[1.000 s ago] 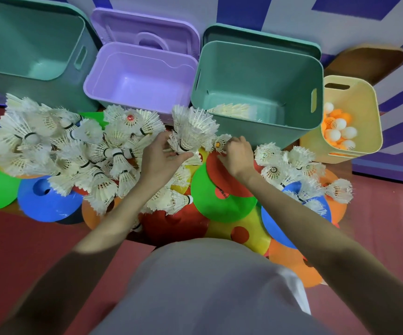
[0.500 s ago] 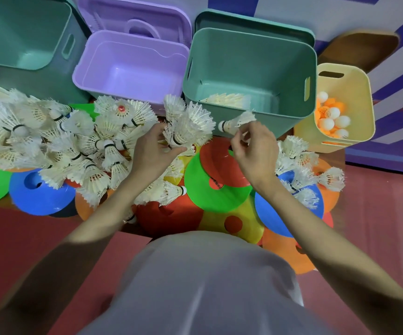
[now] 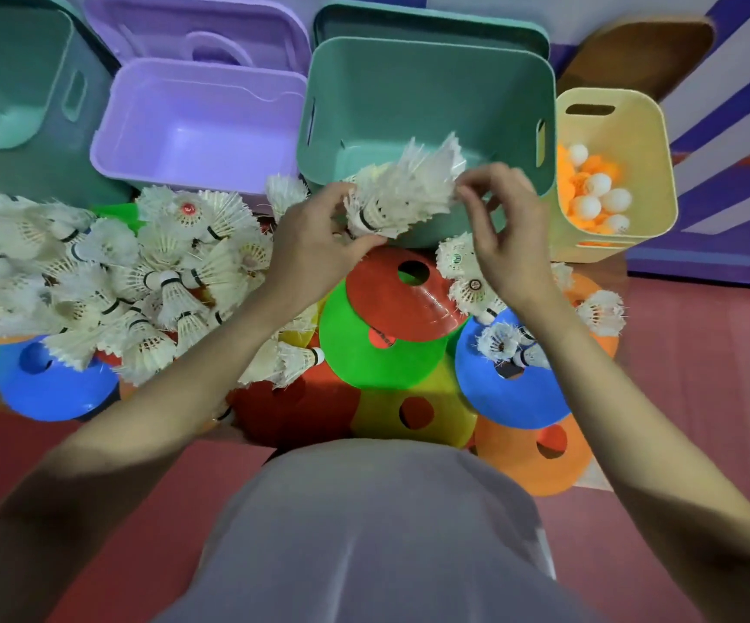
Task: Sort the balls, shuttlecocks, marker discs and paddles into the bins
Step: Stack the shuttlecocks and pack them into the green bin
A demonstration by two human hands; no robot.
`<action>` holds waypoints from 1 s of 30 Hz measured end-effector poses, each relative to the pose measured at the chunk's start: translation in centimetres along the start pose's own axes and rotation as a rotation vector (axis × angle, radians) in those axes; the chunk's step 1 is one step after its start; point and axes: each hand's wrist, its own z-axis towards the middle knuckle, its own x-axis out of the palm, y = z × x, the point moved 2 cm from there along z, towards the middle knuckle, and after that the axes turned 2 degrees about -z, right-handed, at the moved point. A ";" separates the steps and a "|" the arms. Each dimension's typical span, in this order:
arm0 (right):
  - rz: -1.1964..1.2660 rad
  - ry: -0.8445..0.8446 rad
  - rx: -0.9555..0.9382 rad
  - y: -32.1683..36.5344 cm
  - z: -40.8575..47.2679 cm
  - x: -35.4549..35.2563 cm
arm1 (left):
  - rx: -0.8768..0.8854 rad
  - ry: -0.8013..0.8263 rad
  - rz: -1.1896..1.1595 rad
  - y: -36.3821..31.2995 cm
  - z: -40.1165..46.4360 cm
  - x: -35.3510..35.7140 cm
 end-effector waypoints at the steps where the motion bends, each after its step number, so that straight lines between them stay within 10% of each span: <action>1: 0.000 -0.038 0.019 -0.5 0.6 -0.4 | 0.021 0.001 0.014 -0.8 1.0 0.2; 14: -0.147 -0.227 0.336 -8.9 6.8 -3.3 | 0.119 0.254 0.035 -3.7 16.9 8.4; 30: -0.440 0.277 0.371 -14.9 11.6 2.4 | -0.163 0.773 0.019 4.0 24.5 18.7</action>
